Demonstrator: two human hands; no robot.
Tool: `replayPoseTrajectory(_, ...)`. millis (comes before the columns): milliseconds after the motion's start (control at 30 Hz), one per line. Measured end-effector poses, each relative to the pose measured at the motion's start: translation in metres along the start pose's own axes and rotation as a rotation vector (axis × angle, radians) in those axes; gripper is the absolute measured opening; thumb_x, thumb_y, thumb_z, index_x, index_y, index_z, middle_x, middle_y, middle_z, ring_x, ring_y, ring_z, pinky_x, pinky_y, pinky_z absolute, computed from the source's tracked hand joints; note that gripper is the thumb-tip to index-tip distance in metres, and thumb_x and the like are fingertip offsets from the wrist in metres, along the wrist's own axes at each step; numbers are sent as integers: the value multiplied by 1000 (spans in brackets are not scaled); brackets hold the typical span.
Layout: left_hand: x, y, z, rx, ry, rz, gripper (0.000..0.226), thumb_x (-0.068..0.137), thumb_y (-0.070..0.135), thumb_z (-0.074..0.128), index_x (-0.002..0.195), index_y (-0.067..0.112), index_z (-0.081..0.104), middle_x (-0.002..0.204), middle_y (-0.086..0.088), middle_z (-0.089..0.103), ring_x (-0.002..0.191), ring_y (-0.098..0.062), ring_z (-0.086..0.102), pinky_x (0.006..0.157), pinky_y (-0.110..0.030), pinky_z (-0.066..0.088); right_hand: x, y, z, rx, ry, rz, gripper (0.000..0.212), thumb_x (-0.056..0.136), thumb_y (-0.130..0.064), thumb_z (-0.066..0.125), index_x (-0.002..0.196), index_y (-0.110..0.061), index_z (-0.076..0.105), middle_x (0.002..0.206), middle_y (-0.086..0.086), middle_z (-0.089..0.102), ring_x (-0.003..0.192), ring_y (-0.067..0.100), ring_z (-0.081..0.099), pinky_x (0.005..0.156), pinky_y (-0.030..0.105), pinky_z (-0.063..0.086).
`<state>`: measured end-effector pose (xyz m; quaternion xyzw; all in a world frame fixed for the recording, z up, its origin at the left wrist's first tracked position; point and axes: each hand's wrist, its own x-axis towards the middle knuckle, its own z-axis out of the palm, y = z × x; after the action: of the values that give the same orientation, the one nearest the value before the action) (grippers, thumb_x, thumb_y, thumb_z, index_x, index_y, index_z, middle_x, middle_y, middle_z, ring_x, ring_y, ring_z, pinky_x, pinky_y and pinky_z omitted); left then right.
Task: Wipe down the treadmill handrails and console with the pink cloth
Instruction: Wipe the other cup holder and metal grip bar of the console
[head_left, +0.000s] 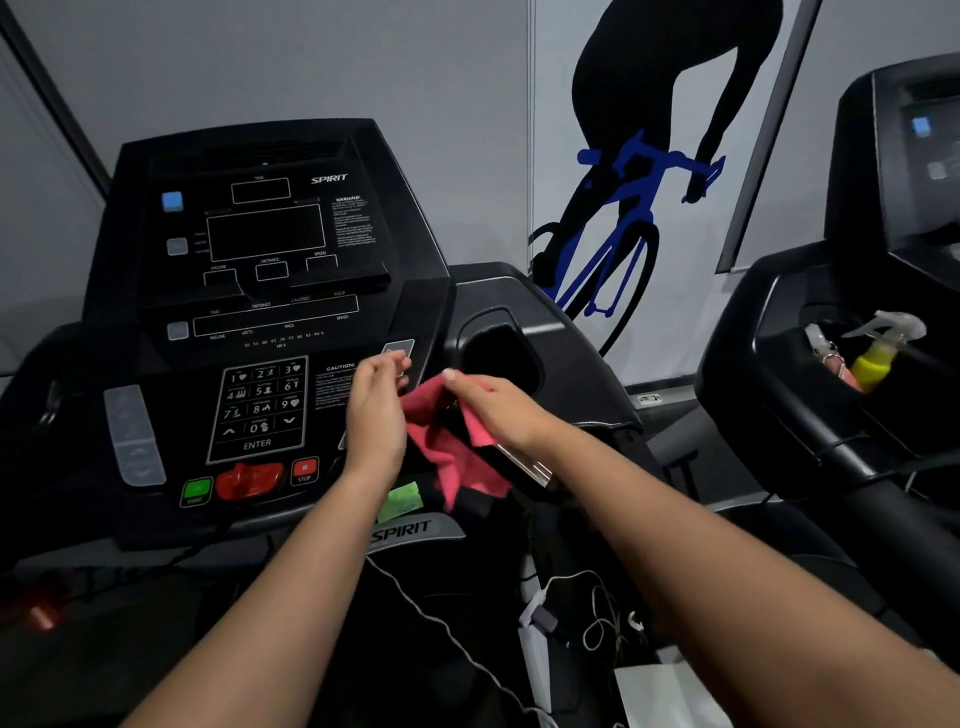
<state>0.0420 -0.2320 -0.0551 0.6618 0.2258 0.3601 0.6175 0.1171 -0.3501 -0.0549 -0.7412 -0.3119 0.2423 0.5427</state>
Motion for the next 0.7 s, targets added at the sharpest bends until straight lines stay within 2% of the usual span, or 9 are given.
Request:
replayPoseTrajectory(67,-1,1,2,79,-51,30,20,99,16,41,94,21,60,106,3,63,99,-7,58,87,-23,40,-8,20,-9,-33,50,147,58,87,-66,42,101,-18,73,105,2,71,100,16,64,97,30,45)
replayPoseTrajectory(167,1,5,17,189,-187,23,19,95,15,50,84,23,64,96,7,66,95,-9,60,88,-24,43,-25,49,-19,-64,100,258,53,91,-63,37,91,-23,72,93,1,70,94,19,64,97,38,45)
replayPoseTrajectory(233,0,7,33,302,-279,-5,20,92,17,51,81,22,67,89,7,69,87,-10,62,84,-26,46,-37,53,-15,-169,190,226,48,97,-54,29,96,-28,69,90,-2,69,97,18,62,95,36,45)
replayPoseTrajectory(300,-2,6,43,323,-277,-50,24,91,17,49,78,22,68,82,6,71,80,-13,65,83,-34,50,-49,55,-3,-247,325,159,42,100,-45,25,107,-31,64,89,-3,68,100,18,59,93,37,43)
replayPoseTrajectory(400,-6,5,40,378,-273,-36,27,90,17,46,77,24,70,79,8,72,83,-12,66,79,-30,49,-66,60,10,-430,448,75,37,100,-40,27,118,-20,54,109,7,60,109,28,54,95,43,38)
replayPoseTrajectory(467,-6,8,38,515,-321,20,30,91,18,43,80,23,70,83,11,71,85,-10,63,71,-25,45,-70,62,5,-573,448,98,38,100,-42,30,116,-13,49,116,14,55,109,36,51,92,43,37)
replayPoseTrajectory(533,-4,15,36,707,-367,93,31,92,19,39,82,20,68,87,10,69,86,-14,61,71,-27,44,-69,58,-7,-646,435,113,38,99,-46,33,109,-12,48,114,15,55,106,37,53,84,42,39)
replayPoseTrajectory(633,2,25,35,994,-427,187,32,92,20,36,90,14,67,92,0,67,87,-22,61,75,-34,49,-70,45,-32,-601,475,74,37,96,-54,34,95,-20,49,101,10,61,93,31,59,73,37,42)
replayPoseTrajectory(700,5,29,34,1062,-449,174,30,90,20,38,92,15,68,92,-1,67,85,-22,61,74,-35,50,-73,32,-51,-574,567,14,43,95,-58,31,96,-22,54,94,5,63,83,23,60,69,33,45)
